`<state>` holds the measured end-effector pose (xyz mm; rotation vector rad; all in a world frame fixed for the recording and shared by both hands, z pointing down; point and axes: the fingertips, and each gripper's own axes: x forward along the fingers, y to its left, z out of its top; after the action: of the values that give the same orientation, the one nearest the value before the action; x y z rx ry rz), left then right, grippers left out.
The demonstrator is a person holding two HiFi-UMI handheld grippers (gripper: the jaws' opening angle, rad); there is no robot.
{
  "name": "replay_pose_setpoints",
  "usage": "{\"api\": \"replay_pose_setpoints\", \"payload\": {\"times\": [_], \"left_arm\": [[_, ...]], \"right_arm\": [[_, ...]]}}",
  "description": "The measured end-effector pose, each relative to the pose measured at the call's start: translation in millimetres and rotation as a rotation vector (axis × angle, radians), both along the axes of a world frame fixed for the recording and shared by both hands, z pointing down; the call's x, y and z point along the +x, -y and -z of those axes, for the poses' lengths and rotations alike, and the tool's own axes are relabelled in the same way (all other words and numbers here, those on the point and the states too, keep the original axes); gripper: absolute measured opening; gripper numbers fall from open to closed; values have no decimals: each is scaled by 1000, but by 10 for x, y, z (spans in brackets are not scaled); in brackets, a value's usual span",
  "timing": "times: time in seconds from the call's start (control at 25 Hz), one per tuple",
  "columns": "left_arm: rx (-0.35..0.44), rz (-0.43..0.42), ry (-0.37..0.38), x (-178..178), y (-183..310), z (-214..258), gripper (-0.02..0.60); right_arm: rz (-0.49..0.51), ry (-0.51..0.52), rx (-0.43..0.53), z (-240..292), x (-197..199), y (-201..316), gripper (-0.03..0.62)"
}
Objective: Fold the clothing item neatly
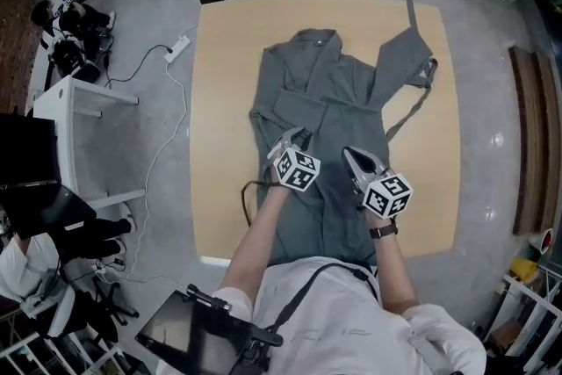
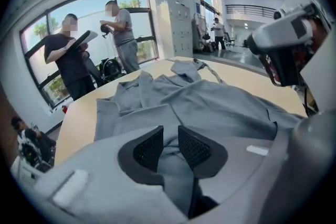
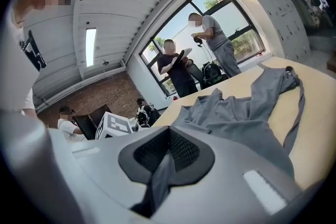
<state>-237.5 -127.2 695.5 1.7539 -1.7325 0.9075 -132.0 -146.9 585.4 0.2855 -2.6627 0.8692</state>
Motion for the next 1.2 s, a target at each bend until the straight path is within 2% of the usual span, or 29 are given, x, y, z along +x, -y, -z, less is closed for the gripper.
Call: {"api": "replay_pose_setpoints", "payload": {"times": [0.2, 0.32, 0.4, 0.48, 0.68, 0.8, 0.88, 0.96, 1.04, 1.2], "left_arm": [[1, 230, -81, -574, -200, 13, 95], [11, 304, -123, -841, -254, -13, 95], [6, 317, -151, -944, -241, -47, 95], [-15, 315, -188, -996, -211, -72, 131], [-55, 278, -276, -1054, -69, -168, 150], [-80, 266, -311, -1048, -37, -309, 150], [-82, 278, -321, -1066, -23, -373, 149], [-81, 294, -334, -1074, -13, -413, 149], [-85, 306, -348, -1065, -15, -442, 131], [-89, 323, -375, -1043, -39, -468, 64]], "right_arm": [[54, -29, 1, -227, -268, -40, 6], [148, -84, 67, -417, -648, -7, 6], [214, -120, 122, -519, -965, 71, 19], [281, -152, 181, -603, -1308, 162, 43], [478, -246, 297, -893, -2116, 266, 71], [622, -361, 370, -1194, -2390, 205, 140], [677, -425, 398, -1354, -2486, 172, 152], [697, -478, 399, -1475, -2524, 151, 146], [696, -522, 400, -1597, -2514, 151, 112], [661, -517, 380, -1692, -2445, 152, 23]]}}
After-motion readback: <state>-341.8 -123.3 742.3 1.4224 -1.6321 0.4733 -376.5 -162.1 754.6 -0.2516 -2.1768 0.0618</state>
